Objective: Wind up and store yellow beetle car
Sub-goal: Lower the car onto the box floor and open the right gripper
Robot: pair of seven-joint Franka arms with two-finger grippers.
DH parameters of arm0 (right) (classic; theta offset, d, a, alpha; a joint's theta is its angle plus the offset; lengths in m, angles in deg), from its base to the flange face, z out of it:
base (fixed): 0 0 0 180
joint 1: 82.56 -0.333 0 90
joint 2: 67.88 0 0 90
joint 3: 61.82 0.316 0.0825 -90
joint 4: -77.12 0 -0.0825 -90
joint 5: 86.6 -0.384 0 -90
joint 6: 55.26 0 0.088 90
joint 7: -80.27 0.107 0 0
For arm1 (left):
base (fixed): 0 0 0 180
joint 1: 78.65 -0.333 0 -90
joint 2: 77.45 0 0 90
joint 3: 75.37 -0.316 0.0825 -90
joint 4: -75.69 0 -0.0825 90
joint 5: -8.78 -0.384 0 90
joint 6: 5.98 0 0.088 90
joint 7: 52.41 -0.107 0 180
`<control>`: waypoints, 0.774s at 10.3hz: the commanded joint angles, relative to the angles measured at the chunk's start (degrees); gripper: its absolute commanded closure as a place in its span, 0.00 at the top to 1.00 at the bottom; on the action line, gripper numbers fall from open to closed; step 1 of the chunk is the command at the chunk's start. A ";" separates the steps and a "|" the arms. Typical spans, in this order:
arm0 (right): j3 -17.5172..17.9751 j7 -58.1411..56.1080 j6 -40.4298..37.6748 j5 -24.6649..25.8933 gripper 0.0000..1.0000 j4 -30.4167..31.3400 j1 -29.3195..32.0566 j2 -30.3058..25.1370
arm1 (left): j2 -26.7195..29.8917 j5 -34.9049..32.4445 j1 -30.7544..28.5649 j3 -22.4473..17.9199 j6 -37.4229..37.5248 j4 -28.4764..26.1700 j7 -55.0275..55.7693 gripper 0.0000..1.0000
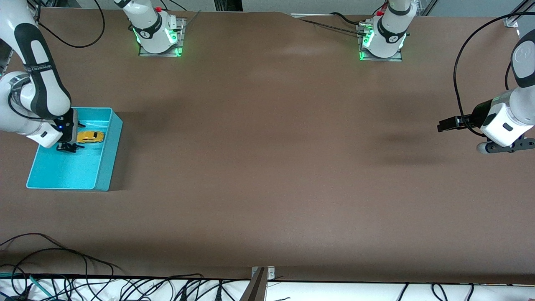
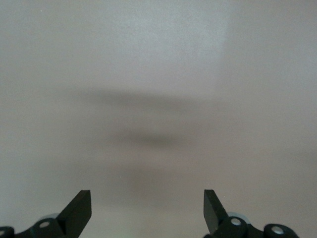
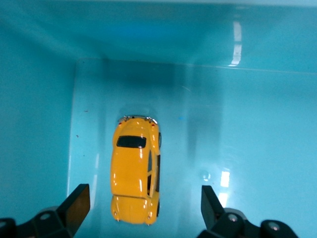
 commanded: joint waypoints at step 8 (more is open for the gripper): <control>0.46 41.72 -10.35 -0.70 1.00 0.61 -8.02 -18.25 | 0.99 1.11 0.32 -0.61 -0.39 -1.02 -1.46 1.00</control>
